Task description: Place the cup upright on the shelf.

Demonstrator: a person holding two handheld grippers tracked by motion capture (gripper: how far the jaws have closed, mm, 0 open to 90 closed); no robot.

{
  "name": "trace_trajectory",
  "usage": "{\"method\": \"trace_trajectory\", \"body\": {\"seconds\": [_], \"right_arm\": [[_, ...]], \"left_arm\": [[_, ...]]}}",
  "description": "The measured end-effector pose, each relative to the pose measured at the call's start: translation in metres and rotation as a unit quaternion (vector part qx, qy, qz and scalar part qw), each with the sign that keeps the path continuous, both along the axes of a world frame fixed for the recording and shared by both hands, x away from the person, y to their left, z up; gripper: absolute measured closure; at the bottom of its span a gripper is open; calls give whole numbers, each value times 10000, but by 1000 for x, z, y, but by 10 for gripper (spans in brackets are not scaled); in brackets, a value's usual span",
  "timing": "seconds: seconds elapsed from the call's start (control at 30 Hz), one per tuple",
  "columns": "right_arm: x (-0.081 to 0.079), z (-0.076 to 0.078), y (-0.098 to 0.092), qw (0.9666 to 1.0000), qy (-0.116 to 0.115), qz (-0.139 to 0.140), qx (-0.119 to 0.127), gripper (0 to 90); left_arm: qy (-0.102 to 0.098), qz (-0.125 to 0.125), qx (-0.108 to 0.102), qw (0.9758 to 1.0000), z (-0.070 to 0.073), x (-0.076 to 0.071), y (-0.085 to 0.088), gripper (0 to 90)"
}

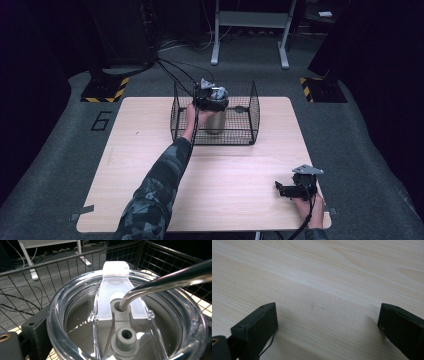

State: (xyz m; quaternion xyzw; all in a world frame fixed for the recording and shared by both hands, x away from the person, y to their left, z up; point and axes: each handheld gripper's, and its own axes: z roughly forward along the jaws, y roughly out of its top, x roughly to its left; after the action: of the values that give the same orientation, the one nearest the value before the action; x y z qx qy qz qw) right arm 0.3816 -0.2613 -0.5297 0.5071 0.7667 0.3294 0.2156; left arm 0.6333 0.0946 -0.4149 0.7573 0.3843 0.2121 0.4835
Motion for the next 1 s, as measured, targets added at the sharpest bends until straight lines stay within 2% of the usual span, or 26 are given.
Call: {"method": "trace_trajectory", "body": {"seconds": [0.4, 0.47, 1.0], "right_arm": [[0, 0, 0, 10000, -6, 1, 0, 25], [0, 0, 0, 10000, 0, -6, 5, 25], [0, 0, 0, 10000, -1, -6, 6, 25]], "left_arm": [[-52, -167, 123, 9998, -3, -8, 3, 37], [-57, -213, 275, 9994, -1, -12, 3, 37], [-9, -87, 408, 9991, 2, -20, 4, 20]]}}
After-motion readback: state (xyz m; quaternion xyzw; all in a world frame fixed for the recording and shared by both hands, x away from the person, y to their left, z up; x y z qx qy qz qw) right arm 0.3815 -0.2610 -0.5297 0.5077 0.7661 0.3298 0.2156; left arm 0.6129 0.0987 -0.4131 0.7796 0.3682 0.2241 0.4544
